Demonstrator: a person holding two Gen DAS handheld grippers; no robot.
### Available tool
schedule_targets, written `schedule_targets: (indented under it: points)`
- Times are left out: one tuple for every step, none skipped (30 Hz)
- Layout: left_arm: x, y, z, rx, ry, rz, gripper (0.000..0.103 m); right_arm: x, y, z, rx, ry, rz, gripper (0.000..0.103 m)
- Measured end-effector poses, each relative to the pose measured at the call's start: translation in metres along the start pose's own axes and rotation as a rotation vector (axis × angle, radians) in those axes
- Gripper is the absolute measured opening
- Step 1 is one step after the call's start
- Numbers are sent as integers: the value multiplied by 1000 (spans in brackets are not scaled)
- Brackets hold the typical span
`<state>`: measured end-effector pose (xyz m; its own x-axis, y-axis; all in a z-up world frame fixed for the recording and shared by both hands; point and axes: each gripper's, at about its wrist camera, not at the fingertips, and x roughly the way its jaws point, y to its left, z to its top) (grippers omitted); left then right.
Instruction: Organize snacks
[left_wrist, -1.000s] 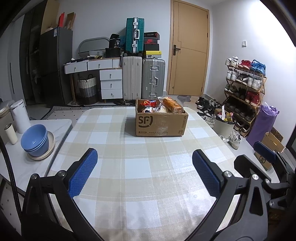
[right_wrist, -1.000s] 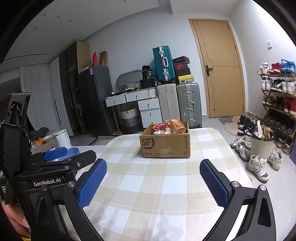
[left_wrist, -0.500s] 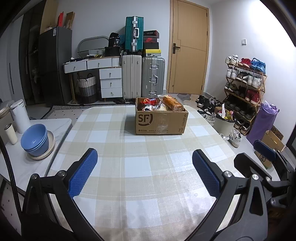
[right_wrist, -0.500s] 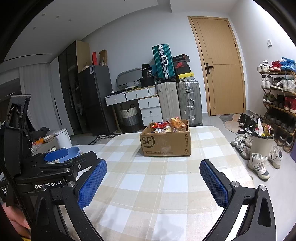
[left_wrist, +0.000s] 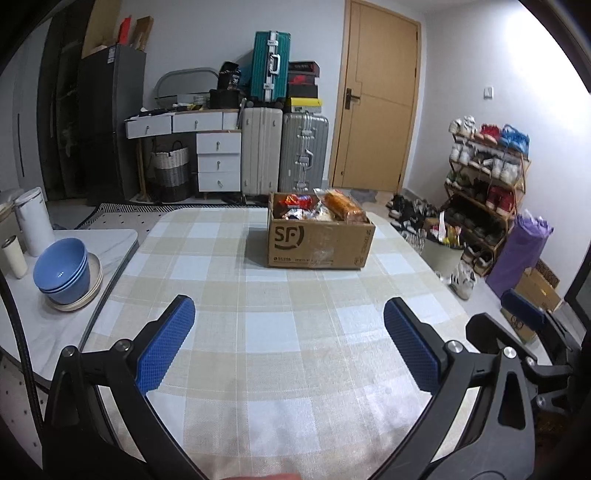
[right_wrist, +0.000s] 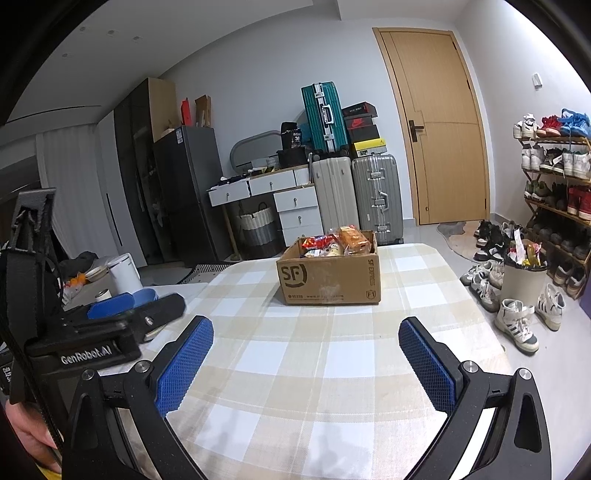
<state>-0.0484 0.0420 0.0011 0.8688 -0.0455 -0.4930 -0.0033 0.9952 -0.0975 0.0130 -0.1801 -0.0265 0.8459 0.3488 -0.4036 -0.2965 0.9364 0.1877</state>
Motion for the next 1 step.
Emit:
schedule_targets:
  points:
    - [0, 4, 0, -9, -15, -3, 102, 1, -1, -1, 0, 2, -2, 102]
